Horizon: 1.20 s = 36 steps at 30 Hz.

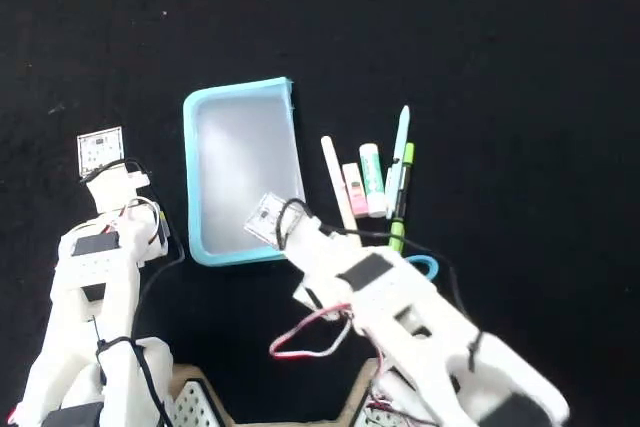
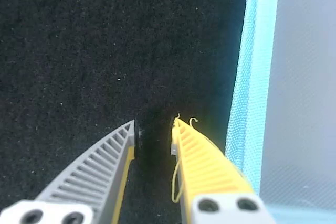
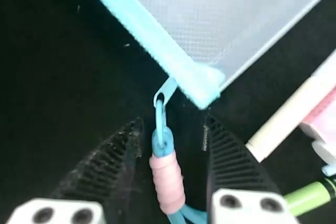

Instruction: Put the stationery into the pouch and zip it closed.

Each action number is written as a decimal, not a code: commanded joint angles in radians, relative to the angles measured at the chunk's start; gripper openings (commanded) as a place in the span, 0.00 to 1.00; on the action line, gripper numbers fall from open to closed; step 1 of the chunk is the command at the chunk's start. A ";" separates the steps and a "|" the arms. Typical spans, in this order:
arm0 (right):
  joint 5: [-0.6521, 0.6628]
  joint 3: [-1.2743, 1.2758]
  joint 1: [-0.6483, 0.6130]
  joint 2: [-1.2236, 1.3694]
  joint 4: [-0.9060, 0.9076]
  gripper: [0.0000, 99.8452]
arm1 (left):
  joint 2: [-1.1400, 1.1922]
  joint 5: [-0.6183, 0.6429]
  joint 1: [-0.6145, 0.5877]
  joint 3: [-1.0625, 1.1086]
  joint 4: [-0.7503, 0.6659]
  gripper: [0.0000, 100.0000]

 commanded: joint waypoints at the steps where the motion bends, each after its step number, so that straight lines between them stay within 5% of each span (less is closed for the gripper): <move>1: -0.012 -0.130 -0.008 0.156 -0.018 0.17 | -0.008 0.002 -0.001 -0.012 -0.017 0.12; 5: -0.011 -0.153 -0.006 0.199 -0.014 0.15 | -0.008 0.002 -0.001 -0.012 -0.017 0.12; 8: -0.011 -0.153 -0.006 0.200 -0.020 0.01 | -0.008 0.002 -0.001 -0.012 -0.017 0.12; 18: -0.003 -0.268 0.106 0.090 0.020 0.01 | -0.008 0.002 0.021 -0.143 -0.009 0.12; 27: -0.002 -0.380 0.104 -0.116 0.035 0.01 | 0.006 -0.029 0.202 -0.223 -0.020 0.12; 36: -0.008 -0.519 0.026 -0.166 0.009 0.01 | 0.107 -0.029 0.203 -0.033 -0.304 0.12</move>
